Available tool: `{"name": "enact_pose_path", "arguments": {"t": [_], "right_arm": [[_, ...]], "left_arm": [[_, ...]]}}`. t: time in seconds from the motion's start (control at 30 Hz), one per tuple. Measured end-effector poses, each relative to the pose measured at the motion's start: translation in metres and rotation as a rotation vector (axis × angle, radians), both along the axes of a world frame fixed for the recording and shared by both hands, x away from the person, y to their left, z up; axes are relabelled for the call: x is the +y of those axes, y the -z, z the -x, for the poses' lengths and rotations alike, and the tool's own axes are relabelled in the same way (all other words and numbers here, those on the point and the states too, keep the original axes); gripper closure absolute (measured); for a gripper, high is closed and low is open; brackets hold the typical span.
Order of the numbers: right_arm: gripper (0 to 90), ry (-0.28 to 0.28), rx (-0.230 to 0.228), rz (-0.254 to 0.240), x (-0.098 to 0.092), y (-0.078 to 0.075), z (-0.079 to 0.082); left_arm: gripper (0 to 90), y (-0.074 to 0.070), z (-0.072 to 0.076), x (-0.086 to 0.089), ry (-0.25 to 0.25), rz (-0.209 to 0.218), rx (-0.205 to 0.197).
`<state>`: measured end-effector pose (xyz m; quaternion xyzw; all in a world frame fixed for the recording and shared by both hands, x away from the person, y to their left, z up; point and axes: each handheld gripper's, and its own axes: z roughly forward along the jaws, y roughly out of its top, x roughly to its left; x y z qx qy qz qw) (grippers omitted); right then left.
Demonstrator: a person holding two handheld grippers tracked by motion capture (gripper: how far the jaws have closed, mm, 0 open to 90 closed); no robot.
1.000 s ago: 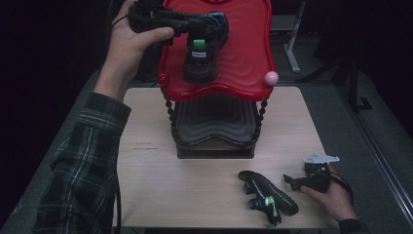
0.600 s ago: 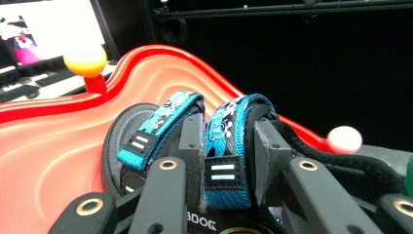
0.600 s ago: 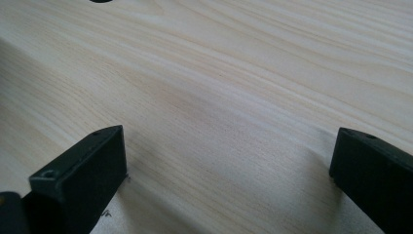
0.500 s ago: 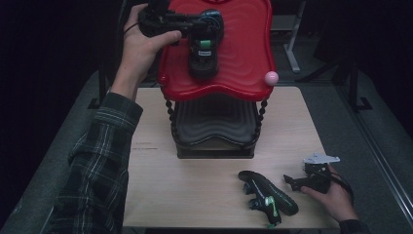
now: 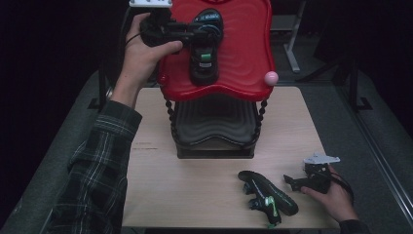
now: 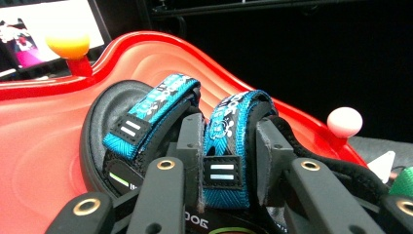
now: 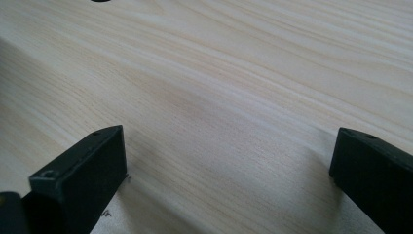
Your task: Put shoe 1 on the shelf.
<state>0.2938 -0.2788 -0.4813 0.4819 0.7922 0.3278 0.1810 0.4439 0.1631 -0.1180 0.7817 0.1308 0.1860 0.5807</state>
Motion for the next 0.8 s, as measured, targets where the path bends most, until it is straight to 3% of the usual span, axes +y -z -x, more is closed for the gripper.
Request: {"name": "enact_pose_path", "arguments": {"t": [0.07, 0.13, 0.2, 0.27, 0.37, 0.53, 0.8], "right_arm": [[0.0, 0.0, 0.0, 0.0, 0.0, 0.0, 0.0], [0.0, 0.0, 0.0, 0.0, 0.0, 0.0, 0.0], [0.0, 0.0, 0.0, 0.0, 0.0, 0.0, 0.0], [0.0, 0.0, 0.0, 0.0, 0.0, 0.0, 0.0], [0.0, 0.0, 0.0, 0.0, 0.0, 0.0, 0.0], [0.0, 0.001, 0.0, 0.0, 0.0, 0.0, 0.0], [0.0, 0.001, 0.0, 0.0, 0.0, 0.0, 0.0]], "left_arm": [[62.6, 0.0, -0.001, 0.001, 0.003, 0.005, 0.013], [48.3, -0.001, 0.0, 0.004, 0.022, 0.038, 0.031], [45.9, -0.002, 0.001, 0.005, 0.027, 0.047, 0.033], [35.6, -0.004, 0.005, 0.01, 0.041, 0.051, 0.049], [28.7, -0.005, 0.008, 0.014, 0.043, 0.05, 0.059], [21.2, -0.007, 0.019, 0.03, 0.058, 0.046, 0.098], [19.5, -0.002, 0.04, 0.057, 0.039, 0.019, 0.104]]}}
